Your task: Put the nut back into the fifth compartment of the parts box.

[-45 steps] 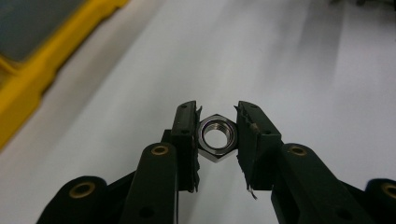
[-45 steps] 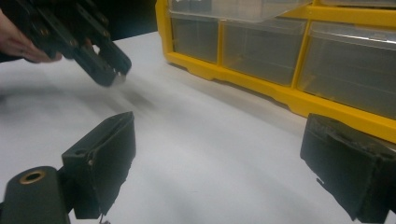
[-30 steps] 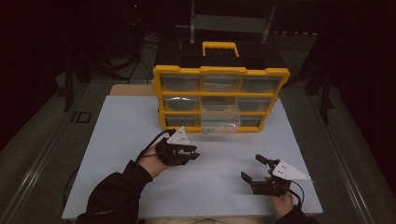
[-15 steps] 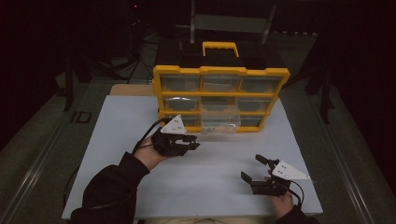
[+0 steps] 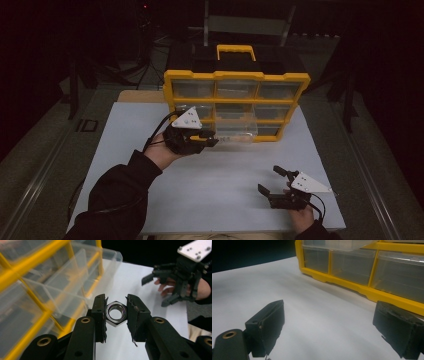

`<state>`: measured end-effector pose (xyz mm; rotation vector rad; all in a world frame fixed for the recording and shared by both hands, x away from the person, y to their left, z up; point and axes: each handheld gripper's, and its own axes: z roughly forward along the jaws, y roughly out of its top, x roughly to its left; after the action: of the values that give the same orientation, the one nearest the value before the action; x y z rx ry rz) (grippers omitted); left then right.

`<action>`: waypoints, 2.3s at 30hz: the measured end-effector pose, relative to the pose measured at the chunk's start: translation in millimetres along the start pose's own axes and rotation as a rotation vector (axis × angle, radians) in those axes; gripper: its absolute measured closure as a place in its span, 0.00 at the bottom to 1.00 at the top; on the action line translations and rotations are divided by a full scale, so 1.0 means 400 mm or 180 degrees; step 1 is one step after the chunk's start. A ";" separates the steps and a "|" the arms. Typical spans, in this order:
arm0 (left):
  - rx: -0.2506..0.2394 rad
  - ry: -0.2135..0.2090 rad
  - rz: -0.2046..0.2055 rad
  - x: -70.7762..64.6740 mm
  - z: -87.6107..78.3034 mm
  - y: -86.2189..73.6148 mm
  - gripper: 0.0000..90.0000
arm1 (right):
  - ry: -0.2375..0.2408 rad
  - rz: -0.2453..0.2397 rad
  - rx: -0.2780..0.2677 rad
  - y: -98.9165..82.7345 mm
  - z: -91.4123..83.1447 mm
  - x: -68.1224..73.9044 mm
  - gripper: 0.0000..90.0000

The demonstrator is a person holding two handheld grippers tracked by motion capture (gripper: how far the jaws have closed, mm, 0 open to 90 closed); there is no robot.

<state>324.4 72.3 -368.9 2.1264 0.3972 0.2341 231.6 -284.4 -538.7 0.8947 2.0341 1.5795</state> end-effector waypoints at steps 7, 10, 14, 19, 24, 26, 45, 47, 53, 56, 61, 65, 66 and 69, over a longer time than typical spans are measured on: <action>-0.0103 0.0128 -0.0070 0.017 -0.003 0.027 0.76 | 0.0003 0.0001 0.0003 -0.001 0.000 0.000 0.12; -0.0163 0.0149 -0.0082 0.020 -0.005 0.039 0.76 | 0.0004 0.0000 -0.0002 0.000 0.000 0.000 0.12; -0.0186 0.0183 -0.0099 0.024 -0.004 0.052 0.76 | 0.0002 0.0006 0.0004 -0.001 0.000 0.000 0.12; -0.0230 0.0307 -0.0137 0.032 0.004 0.073 0.76 | 0.0007 -0.0004 0.0005 0.000 0.001 0.001 0.12; -0.0249 0.0460 -0.0203 0.034 0.027 0.093 0.76 | 0.0007 0.0001 0.0007 -0.001 0.001 0.000 0.12; -0.0238 0.0523 -0.0231 0.033 0.038 0.099 0.76 | 0.0008 0.0003 0.0003 -0.001 0.000 0.000 0.12; -0.0125 0.0708 -0.0591 0.060 0.125 0.105 0.76 | 0.0018 0.0012 0.0014 -0.001 0.001 0.000 0.12; -0.0065 0.0709 -0.0604 0.063 0.133 0.102 0.76 | 0.0017 0.0007 0.0010 -0.001 0.000 -0.001 0.12; 0.0057 0.0696 -0.0642 0.072 0.152 0.094 0.76 | 0.0022 0.0020 0.0016 -0.002 0.001 -0.001 0.12; 0.0147 0.0656 -0.0661 0.077 0.168 0.090 0.76 | 0.0020 0.0015 0.0016 -0.002 0.000 -0.001 0.12; 0.0229 0.0648 -0.0664 0.083 0.177 0.086 0.76 | 0.0023 0.0021 0.0024 -0.002 0.001 -0.001 0.12; 0.0389 0.0630 -0.0633 0.087 0.192 0.083 0.76 | 0.0033 0.0020 0.0036 -0.002 0.001 -0.001 0.12; 0.0407 0.0621 -0.0632 0.087 0.195 0.082 0.76 | 0.0034 0.0022 0.0035 -0.002 0.001 -0.001 0.12; 0.0458 0.0654 -0.0632 0.084 0.203 0.083 0.76 | 0.0037 0.0025 0.0035 -0.002 0.001 -0.001 0.12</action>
<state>387.7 4.7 -385.5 2.1917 0.7613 0.3182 231.9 -284.7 -539.6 0.9007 2.0514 1.5828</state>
